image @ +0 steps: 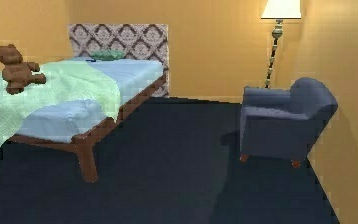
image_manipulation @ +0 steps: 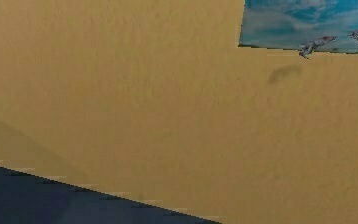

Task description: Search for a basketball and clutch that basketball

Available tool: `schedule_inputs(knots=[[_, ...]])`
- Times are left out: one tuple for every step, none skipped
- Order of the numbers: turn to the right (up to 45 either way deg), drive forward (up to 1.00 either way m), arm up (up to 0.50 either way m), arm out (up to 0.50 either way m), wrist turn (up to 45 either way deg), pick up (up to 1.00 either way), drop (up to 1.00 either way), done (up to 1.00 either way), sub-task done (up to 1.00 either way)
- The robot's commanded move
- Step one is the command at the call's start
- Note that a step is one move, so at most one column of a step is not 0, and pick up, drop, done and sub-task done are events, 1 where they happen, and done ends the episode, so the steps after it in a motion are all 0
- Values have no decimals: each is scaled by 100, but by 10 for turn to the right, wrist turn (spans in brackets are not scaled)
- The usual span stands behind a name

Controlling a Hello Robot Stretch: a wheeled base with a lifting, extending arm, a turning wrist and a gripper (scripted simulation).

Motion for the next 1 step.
schedule_inputs(knots=[[150,0,0,0,0,0,0,0,0]])
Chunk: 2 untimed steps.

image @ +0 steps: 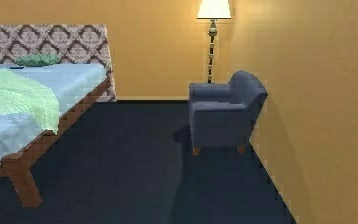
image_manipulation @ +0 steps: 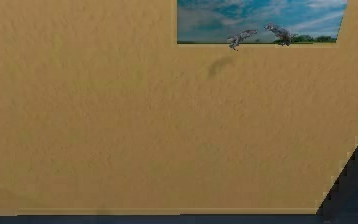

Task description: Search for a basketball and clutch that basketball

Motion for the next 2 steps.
schedule_inputs(knots=[[0,15,0,0,0,0,0,0,0],[-450,0,0,0,0,0,0,0,0]])
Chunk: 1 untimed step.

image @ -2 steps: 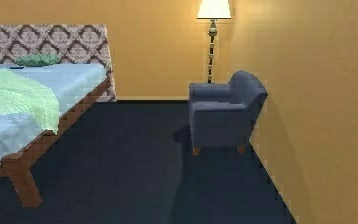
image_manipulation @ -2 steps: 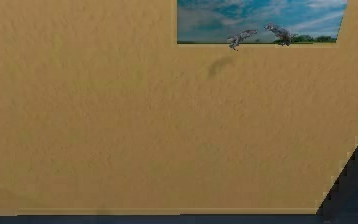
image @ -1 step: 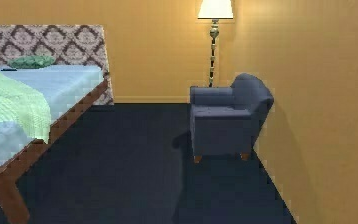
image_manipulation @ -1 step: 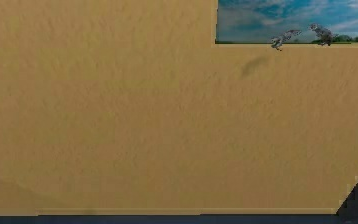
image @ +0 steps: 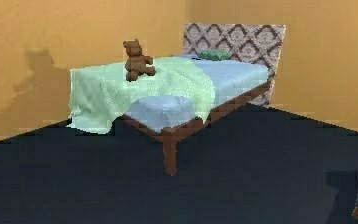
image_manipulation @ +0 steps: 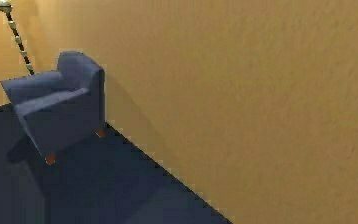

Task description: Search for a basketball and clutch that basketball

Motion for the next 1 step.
schedule_inputs(knots=[[-420,0,0,0,0,0,0,0,0]])
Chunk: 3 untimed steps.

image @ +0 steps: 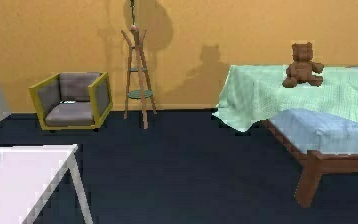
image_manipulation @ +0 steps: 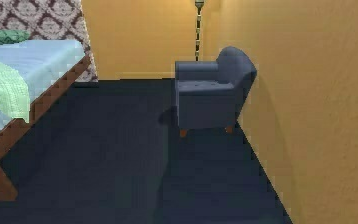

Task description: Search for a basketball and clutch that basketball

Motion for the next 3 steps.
schedule_inputs(knots=[[0,100,0,0,0,0,0,0,0],[-30,0,0,0,0,0,0,0,0],[0,40,0,0,0,0,0,0,0]])
